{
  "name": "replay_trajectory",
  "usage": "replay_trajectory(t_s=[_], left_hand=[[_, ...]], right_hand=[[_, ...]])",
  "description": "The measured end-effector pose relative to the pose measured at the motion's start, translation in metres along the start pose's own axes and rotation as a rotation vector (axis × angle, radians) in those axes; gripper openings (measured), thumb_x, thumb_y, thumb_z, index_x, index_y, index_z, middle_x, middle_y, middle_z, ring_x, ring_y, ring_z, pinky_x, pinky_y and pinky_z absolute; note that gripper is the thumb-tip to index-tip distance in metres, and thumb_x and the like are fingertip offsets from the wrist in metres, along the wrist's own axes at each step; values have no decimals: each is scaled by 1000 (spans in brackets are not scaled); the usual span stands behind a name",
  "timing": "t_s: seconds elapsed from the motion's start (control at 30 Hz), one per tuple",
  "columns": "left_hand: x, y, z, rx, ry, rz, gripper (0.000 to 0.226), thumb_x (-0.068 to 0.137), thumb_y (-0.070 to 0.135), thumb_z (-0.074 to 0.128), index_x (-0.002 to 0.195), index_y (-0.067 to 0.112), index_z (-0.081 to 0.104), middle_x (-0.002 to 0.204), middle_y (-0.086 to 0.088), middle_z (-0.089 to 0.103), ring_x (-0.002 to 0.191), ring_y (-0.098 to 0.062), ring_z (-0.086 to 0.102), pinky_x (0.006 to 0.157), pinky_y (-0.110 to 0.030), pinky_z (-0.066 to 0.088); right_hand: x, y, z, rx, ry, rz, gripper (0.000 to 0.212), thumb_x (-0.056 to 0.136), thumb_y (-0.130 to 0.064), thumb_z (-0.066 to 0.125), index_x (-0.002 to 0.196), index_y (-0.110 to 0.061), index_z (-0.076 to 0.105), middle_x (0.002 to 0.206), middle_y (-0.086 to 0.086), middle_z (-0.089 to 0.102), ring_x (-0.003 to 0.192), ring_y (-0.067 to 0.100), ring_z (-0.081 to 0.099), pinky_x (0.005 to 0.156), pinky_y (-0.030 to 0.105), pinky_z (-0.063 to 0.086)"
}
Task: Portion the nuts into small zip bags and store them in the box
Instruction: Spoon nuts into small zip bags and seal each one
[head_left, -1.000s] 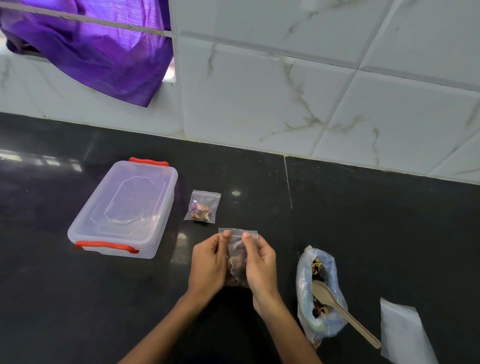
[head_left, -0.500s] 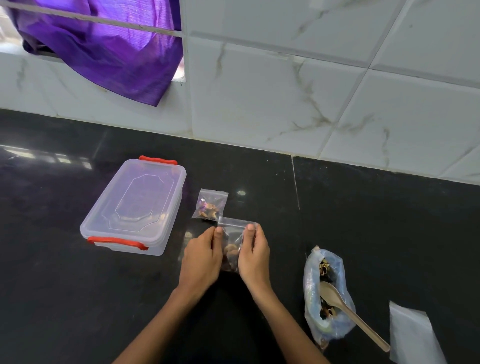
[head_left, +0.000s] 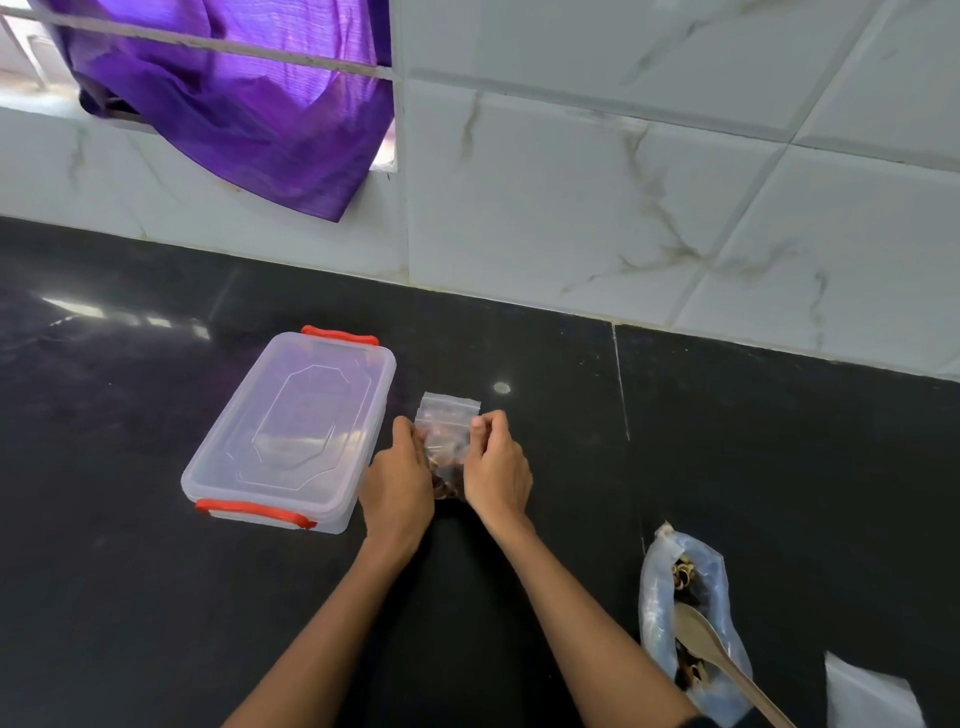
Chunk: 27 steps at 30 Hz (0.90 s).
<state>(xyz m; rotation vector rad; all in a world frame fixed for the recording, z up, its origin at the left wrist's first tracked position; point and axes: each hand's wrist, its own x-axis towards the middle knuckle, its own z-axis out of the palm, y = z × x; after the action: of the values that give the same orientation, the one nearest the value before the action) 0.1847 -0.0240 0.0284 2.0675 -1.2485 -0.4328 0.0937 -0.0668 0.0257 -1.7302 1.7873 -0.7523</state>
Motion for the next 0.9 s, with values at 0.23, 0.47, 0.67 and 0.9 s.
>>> replay_trajectory(t_s=[0.23, 0.47, 0.67, 0.9], left_hand=[[16, -17, 18, 129, 54, -13, 25, 95, 9, 50, 119, 13, 44, 110, -11, 60, 92, -25, 60, 77, -41, 56], [-8, -4, 8, 113, 54, -18, 35, 95, 6, 52, 128, 7, 41, 122, -17, 51, 90, -31, 63, 69, -38, 58], [-24, 14, -5, 49, 74, 30, 30, 98, 17, 48, 126, 9, 44, 121, -13, 51, 85, -28, 65, 68, -40, 58], [-57, 35, -8, 30, 126, 273, 22, 96, 27, 54, 107, 7, 55, 104, -13, 60, 83, -23, 61, 64, -39, 55]], right_hand=[[10, 9, 6, -71, -1, 3, 14, 100, -35, 37, 104, -24, 46, 90, -2, 68, 80, 21, 65, 69, 39, 51], [1, 7, -5, 67, -1, -1, 16, 100, -32, 39, 106, -20, 48, 83, -8, 58, 74, 14, 59, 59, 32, 45], [-22, 3, -21, 133, 15, -16, 15, 100, -33, 41, 104, -22, 49, 80, -14, 55, 74, 11, 58, 64, 34, 47], [-57, 3, -74, 401, 30, -33, 12, 98, -33, 44, 98, -24, 53, 88, -11, 59, 84, 6, 60, 73, 21, 48]])
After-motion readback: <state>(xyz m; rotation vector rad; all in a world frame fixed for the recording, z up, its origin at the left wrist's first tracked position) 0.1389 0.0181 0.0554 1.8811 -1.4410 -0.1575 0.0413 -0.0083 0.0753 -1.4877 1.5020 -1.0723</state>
